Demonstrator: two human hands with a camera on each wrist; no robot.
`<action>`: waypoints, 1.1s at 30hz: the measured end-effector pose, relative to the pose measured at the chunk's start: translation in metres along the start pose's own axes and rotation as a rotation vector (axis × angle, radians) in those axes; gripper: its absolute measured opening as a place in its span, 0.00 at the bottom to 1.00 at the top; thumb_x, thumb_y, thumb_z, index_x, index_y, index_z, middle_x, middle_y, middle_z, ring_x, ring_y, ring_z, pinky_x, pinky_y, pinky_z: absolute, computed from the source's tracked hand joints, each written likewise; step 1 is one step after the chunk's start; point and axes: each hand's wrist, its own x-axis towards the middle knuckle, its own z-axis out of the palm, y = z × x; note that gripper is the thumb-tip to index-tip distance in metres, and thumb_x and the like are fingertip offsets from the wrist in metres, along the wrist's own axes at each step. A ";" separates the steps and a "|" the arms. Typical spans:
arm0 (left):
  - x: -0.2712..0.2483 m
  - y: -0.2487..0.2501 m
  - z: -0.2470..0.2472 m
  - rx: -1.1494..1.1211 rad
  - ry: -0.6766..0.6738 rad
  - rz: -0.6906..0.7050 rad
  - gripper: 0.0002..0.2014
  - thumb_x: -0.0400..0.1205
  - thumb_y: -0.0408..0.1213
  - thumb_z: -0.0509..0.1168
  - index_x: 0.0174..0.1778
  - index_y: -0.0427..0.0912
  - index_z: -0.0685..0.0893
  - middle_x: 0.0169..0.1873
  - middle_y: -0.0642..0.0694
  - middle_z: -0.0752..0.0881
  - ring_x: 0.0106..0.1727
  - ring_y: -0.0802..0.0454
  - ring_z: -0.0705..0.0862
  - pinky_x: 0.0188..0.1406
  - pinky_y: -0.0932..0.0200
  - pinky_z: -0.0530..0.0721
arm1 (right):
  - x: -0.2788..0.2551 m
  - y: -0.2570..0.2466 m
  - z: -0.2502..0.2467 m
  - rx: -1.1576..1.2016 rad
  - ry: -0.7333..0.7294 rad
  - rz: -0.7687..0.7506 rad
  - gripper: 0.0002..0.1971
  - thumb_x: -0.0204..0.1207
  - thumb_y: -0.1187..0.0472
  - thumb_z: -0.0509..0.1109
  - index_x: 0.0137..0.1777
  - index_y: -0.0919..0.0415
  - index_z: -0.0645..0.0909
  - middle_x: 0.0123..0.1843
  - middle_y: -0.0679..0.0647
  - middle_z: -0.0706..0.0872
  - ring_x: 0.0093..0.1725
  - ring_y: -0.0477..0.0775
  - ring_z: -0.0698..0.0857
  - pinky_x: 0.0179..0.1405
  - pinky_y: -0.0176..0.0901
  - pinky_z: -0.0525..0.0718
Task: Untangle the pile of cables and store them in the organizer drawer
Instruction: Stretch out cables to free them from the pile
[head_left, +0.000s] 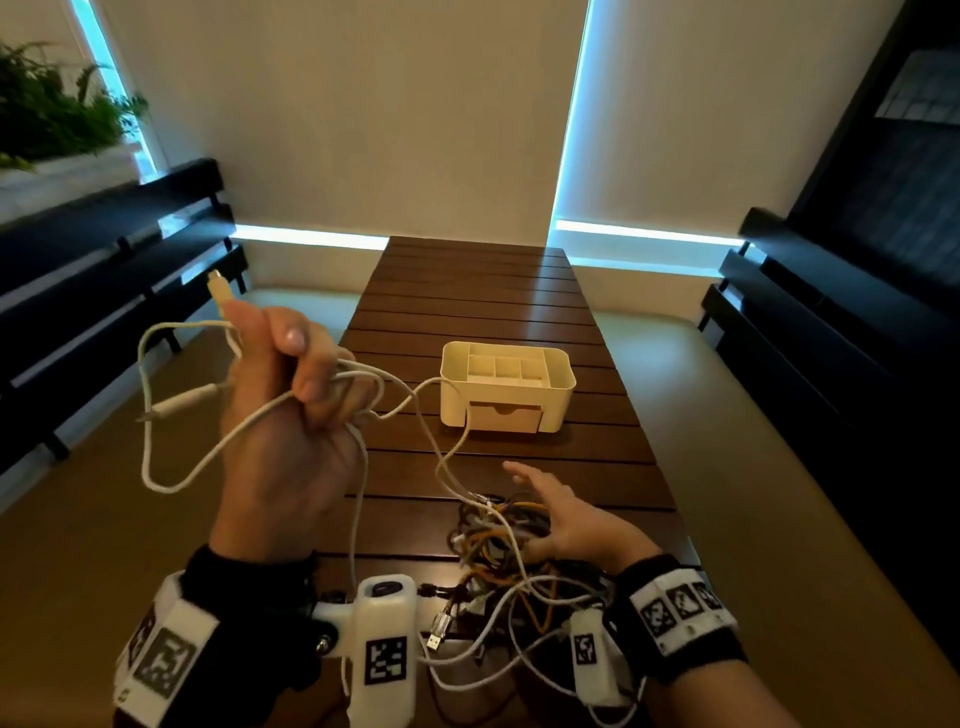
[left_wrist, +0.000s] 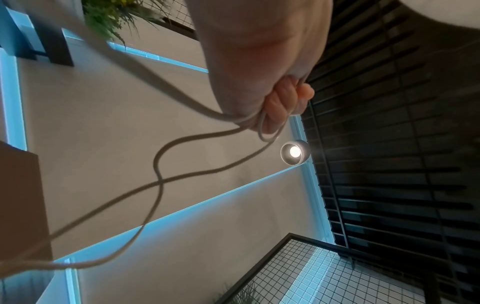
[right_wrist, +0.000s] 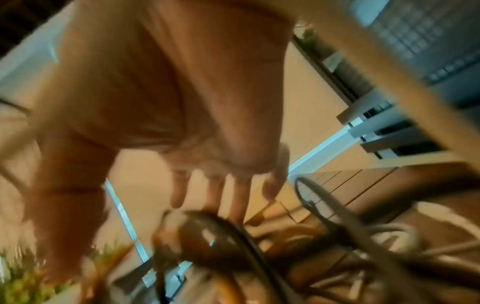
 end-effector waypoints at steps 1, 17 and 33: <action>-0.001 -0.002 0.001 0.016 0.005 -0.004 0.25 0.84 0.51 0.45 0.25 0.50 0.79 0.14 0.56 0.70 0.15 0.63 0.64 0.16 0.71 0.68 | -0.007 -0.008 -0.002 0.106 -0.080 -0.106 0.44 0.68 0.56 0.77 0.77 0.35 0.54 0.79 0.47 0.61 0.78 0.53 0.58 0.77 0.55 0.58; -0.025 -0.036 -0.027 0.617 -0.095 -0.169 0.22 0.83 0.48 0.50 0.30 0.50 0.84 0.23 0.51 0.80 0.20 0.61 0.68 0.19 0.69 0.65 | -0.005 -0.038 0.018 0.065 0.715 -0.189 0.07 0.85 0.58 0.52 0.51 0.54 0.72 0.35 0.54 0.83 0.34 0.55 0.84 0.33 0.53 0.86; -0.069 -0.145 -0.070 1.552 -0.303 -0.674 0.21 0.72 0.69 0.61 0.54 0.62 0.80 0.47 0.57 0.87 0.49 0.53 0.85 0.46 0.54 0.83 | -0.030 -0.044 0.001 0.172 0.280 -0.101 0.23 0.80 0.70 0.57 0.71 0.49 0.75 0.30 0.45 0.81 0.33 0.46 0.83 0.38 0.30 0.82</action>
